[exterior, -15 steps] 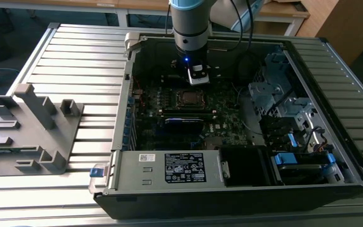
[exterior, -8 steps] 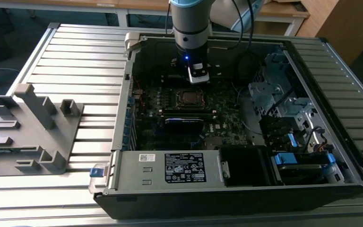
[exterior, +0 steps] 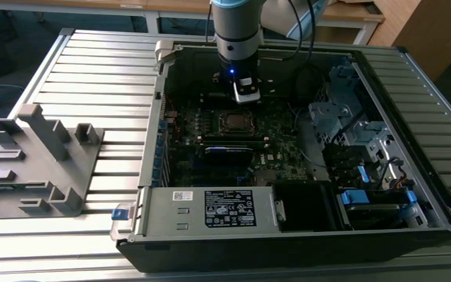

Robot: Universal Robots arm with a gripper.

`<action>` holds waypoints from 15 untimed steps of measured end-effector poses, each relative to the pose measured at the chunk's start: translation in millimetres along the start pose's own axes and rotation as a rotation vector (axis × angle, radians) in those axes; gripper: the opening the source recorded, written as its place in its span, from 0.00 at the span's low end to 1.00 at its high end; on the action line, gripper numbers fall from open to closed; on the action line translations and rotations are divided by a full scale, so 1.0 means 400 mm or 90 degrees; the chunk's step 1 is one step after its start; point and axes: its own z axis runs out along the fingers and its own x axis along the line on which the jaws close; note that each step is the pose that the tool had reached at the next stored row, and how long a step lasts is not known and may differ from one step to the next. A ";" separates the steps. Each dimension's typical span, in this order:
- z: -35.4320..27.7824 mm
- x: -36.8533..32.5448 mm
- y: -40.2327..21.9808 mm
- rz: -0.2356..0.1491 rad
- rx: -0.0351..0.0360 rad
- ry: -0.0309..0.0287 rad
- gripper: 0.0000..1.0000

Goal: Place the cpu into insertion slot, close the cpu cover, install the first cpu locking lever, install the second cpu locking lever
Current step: 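Install the first cpu locking lever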

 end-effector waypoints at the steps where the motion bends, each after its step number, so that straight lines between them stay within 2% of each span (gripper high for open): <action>1: 0.000 0.000 0.000 0.000 0.0003 -0.0006 0.11; 3: 0.001 0.000 0.000 0.000 0.0008 -0.0017 0.11; 13: 0.001 0.006 0.002 -0.001 0.0008 -0.0019 0.11; 15: 0.001 0.006 0.003 -0.001 0.0024 -0.0025 0.11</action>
